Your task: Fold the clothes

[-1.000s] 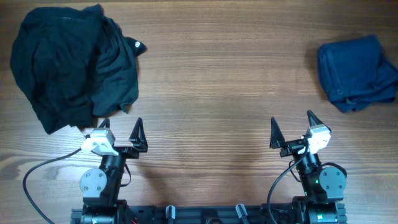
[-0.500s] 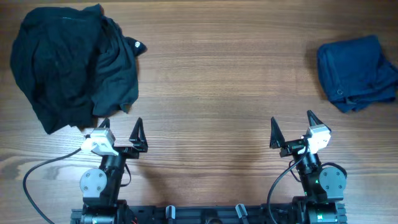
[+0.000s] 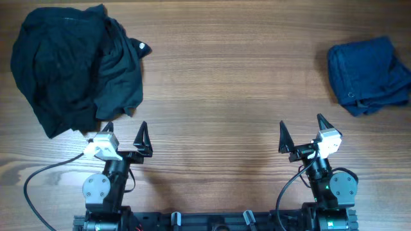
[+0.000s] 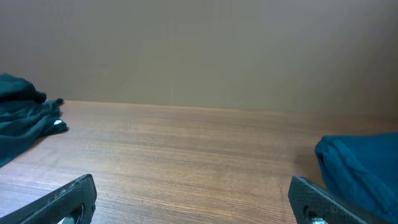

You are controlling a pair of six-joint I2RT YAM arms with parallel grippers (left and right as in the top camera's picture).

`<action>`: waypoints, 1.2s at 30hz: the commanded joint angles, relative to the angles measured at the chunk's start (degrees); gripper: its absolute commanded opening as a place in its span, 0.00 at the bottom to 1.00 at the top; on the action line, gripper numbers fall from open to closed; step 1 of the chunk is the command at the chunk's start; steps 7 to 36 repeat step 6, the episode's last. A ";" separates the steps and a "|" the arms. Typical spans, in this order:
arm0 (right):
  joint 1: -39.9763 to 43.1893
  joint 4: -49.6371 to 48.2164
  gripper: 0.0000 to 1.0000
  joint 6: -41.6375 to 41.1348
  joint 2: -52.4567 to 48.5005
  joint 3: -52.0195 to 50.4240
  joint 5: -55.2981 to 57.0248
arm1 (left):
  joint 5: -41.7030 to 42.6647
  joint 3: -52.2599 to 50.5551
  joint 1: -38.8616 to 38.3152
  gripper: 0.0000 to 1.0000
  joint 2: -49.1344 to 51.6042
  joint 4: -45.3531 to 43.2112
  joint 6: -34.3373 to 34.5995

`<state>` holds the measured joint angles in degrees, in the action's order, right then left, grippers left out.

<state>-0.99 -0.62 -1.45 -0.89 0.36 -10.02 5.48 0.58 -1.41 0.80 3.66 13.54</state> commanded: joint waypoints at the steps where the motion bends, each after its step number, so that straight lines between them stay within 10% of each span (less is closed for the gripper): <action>1: -0.07 -0.17 1.00 -0.61 0.61 -0.07 -0.24 | -0.37 -0.26 0.46 1.00 -0.63 0.33 -1.14; 36: -0.07 -0.17 1.00 -0.61 0.61 -0.07 -0.24 | -0.37 -0.26 0.46 1.00 -0.63 0.33 -1.14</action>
